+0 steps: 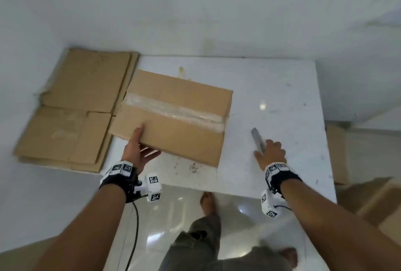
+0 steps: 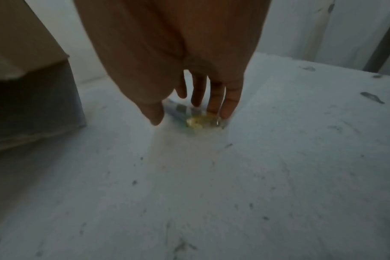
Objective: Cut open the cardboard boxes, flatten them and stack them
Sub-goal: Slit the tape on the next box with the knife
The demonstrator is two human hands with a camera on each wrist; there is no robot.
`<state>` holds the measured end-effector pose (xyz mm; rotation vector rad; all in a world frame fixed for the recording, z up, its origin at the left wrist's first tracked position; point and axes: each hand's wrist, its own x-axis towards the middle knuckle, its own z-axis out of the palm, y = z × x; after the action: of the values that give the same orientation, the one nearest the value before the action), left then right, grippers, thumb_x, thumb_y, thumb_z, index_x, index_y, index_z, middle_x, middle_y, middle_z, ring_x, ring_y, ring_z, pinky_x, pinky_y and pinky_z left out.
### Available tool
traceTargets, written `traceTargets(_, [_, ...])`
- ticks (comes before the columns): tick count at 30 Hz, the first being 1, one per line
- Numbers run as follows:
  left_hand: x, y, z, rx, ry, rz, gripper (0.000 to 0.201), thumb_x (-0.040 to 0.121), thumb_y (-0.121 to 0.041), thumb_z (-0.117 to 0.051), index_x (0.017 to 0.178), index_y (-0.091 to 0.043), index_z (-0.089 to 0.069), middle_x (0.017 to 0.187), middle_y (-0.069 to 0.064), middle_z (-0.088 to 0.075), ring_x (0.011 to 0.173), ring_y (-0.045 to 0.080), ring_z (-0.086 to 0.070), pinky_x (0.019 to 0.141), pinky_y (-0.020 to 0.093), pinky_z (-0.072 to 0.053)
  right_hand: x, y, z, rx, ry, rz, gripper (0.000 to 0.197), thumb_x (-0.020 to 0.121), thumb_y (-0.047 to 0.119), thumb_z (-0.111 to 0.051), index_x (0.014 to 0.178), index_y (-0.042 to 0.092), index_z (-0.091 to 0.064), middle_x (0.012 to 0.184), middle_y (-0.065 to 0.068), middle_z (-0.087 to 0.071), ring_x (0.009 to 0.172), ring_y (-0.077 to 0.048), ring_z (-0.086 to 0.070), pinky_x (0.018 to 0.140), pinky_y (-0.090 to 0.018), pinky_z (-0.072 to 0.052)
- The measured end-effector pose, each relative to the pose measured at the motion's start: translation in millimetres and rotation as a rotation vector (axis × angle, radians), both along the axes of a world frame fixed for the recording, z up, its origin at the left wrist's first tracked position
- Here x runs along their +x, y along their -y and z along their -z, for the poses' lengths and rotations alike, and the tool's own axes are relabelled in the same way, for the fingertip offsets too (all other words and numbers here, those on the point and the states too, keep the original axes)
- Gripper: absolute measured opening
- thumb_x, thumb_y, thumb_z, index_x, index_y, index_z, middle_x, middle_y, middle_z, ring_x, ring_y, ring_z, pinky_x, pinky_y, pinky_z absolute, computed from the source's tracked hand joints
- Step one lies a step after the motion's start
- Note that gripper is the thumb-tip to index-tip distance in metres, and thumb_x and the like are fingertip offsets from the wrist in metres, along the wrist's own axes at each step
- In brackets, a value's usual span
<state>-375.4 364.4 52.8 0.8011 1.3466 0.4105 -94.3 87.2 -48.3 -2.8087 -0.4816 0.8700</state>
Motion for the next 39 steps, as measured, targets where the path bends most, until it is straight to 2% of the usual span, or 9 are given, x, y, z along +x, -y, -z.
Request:
traceTargets(4, [-9, -17, 37, -0.095, -0.368, 0.263, 0.112, 0.063, -0.068, -0.085, 0.150, -0.014, -0.039, 0.143, 0.020, -0.053, 0.117, 0.039, -0.062, 0.094, 0.053, -0.057, -9, -16, 7, -0.058, 0.074, 0.033, 0.035, 0.100, 0.020, -0.054, 0.128, 0.003, -0.044, 0.125, -0.023, -0.051, 0.111, -0.042, -0.055, 0.084, -0.046, -0.050])
traceTargets(8, [1, -41, 27, 0.376, -0.847, 0.359, 0.147, 0.058, -0.060, -0.093, 0.163, -0.022, 0.002, 0.167, 0.019, -0.015, 0.150, 0.043, -0.025, 0.116, 0.064, -0.031, 12, -22, -21, 0.259, 0.045, 0.150, 0.021, 0.102, 0.012, -0.044, 0.116, -0.001, -0.052, 0.111, -0.025, -0.057, 0.097, -0.041, -0.063, 0.078, -0.042, -0.052])
traceTargets(11, [11, -84, 17, 0.650, -0.801, 0.605, 0.134, 0.060, -0.069, -0.087, 0.163, -0.031, -0.009, 0.170, 0.012, -0.009, 0.155, 0.038, -0.013, 0.122, 0.061, -0.021, 18, -29, -66, 0.474, -0.055, 0.143, 0.017, 0.105, 0.012, -0.038, 0.115, 0.006, -0.050, 0.108, -0.018, -0.060, 0.077, -0.032, -0.068, 0.069, -0.045, -0.058])
traceTargets(15, [29, -124, 15, 0.536, -0.535, 0.964, 0.139, 0.053, -0.070, -0.089, 0.162, -0.043, -0.007, 0.166, 0.009, -0.028, 0.146, 0.033, -0.040, 0.115, 0.048, -0.039, 16, -54, -129, 0.671, -0.121, 0.026, 0.013, 0.105, 0.020, -0.047, 0.104, 0.015, -0.059, 0.090, 0.004, -0.071, 0.054, -0.014, -0.060, 0.054, -0.029, -0.048])
traceTargets(20, [39, -70, 30, 0.511, -0.436, 1.052, 0.138, 0.054, -0.080, -0.083, 0.160, -0.046, -0.002, 0.164, 0.006, -0.032, 0.145, 0.029, -0.040, 0.117, 0.043, -0.037, 4, -82, -164, 0.742, -0.072, -0.126, 0.035, 0.093, 0.045, -0.069, 0.074, 0.015, -0.064, 0.059, 0.000, -0.066, 0.050, -0.011, -0.057, 0.051, -0.021, -0.045])
traceTargets(24, [26, -6, 48, 0.507, -0.325, 0.920, 0.119, 0.065, -0.071, -0.084, 0.151, -0.067, -0.002, 0.152, 0.002, -0.042, 0.136, 0.027, -0.047, 0.110, 0.047, -0.045, -1, -96, -159, 0.615, 0.005, -0.431, 0.049, 0.085, 0.063, -0.067, 0.065, 0.020, -0.053, 0.051, 0.005, -0.052, 0.049, -0.011, -0.050, 0.051, -0.030, -0.039])
traceTargets(29, [21, 24, 58, 0.498, -0.330, 0.698, 0.101, 0.075, -0.059, -0.083, 0.148, -0.070, -0.014, 0.140, -0.004, -0.044, 0.130, 0.026, -0.053, 0.103, 0.050, -0.053, -11, -120, -149, 0.428, 0.148, -0.817, 0.047, 0.089, 0.066, -0.059, 0.073, 0.022, -0.056, 0.057, 0.010, -0.052, 0.050, -0.006, -0.048, 0.048, -0.026, -0.033])
traceTargets(33, [24, 24, 63, 0.432, -0.271, 0.673, 0.106, 0.069, -0.065, -0.082, 0.147, -0.071, -0.012, 0.152, 0.003, -0.044, 0.134, 0.029, -0.051, 0.106, 0.055, -0.049, -28, -145, -133, 0.453, 0.234, -0.960, 0.037, 0.094, 0.056, -0.060, 0.076, 0.026, -0.047, 0.060, 0.014, -0.045, 0.049, -0.006, -0.041, 0.045, -0.021, -0.023])
traceTargets(39, [30, 30, 67, 0.390, -0.229, 0.607, 0.107, 0.066, -0.055, -0.081, 0.147, -0.070, -0.012, 0.146, 0.005, -0.047, 0.129, 0.030, -0.054, 0.106, 0.057, -0.048, -43, -158, -120, 0.336, 0.248, -0.996, 0.037, 0.097, 0.054, -0.055, 0.090, 0.018, -0.058, 0.068, 0.006, -0.052, 0.058, -0.015, -0.049, 0.051, -0.028, -0.033])
